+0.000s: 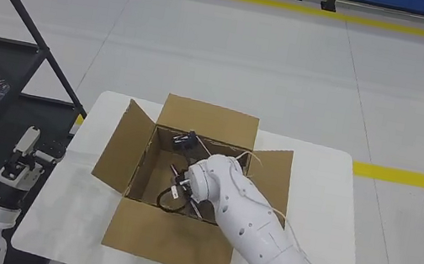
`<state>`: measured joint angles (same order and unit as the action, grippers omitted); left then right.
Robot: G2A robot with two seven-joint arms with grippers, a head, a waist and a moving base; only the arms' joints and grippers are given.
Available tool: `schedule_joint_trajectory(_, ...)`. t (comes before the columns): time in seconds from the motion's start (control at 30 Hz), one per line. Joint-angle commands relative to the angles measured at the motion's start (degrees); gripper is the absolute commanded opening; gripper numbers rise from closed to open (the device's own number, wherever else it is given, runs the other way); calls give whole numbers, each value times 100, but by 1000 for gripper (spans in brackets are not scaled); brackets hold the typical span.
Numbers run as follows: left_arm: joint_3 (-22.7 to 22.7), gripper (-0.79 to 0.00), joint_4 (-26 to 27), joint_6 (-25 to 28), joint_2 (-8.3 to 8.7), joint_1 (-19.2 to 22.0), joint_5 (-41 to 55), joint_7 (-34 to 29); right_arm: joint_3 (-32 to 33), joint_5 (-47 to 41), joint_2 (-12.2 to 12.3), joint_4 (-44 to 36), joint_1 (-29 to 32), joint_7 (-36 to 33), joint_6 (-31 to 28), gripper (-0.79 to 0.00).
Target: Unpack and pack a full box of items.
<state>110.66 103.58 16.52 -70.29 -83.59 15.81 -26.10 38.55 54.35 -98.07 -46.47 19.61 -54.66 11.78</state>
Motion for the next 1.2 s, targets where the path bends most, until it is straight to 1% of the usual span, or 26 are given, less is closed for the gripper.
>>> schedule_joint_trajectory(0.0, -14, 0, -84, -30, 18, 54, -180, -40, 180, 198, 123, -630, 207, -72, 170, 0)
schedule_joint_trajectory(0.1, -178, 0, -308, -35, 39, 194, -466, -148, 586, 664, 380, -1896, 715, -272, 376, 0)
schedule_joint_trajectory(0.2, -355, 0, -448, 88, 60, 303, -688, -370, 1115, 1206, 655, -3455, 1503, -613, 498, 0)
schedule_joint_trajectory(0.3, -523, 0, -419, 264, 77, 334, -851, -594, 1734, 1229, 852, -4813, 2299, -1069, 413, 0)
schedule_joint_trajectory(0.4, -607, 0, -330, 418, 96, 302, -912, -797, 1795, 1223, 869, -4923, 2366, -1127, 391, 0)
schedule_joint_trajectory(0.6, -825, 0, -252, 376, 124, 361, -1162, -923, 1795, 1223, 869, -4923, 2366, -1127, 391, 0)
schedule_joint_trajectory(0.67, -922, 0, -210, 370, 130, 388, -1208, -957, 1873, 1130, 882, -4893, 2481, -980, 299, 0)
schedule_joint_trajectory(0.77, -1062, 0, -76, 371, 142, 403, -1304, -1056, 2350, 809, 947, -5154, 2803, -740, 172, 0)
schedule_joint_trajectory(0.97, -1457, 0, 69, 253, 167, 599, -1811, -1214, 3869, -427, 1163, -6285, 3799, -677, -744, 0)
schedule_joint_trajectory(1.07, -1732, 0, 11, 114, 168, 795, -1985, -1269, 4658, -1294, 1242, -6643, 4307, -496, -1170, 0)
schedule_joint_trajectory(1.17, -2019, 0, -82, -29, 165, 997, -2062, -1362, 5450, -2312, 1304, -6656, 4684, -294, -1485, 0)
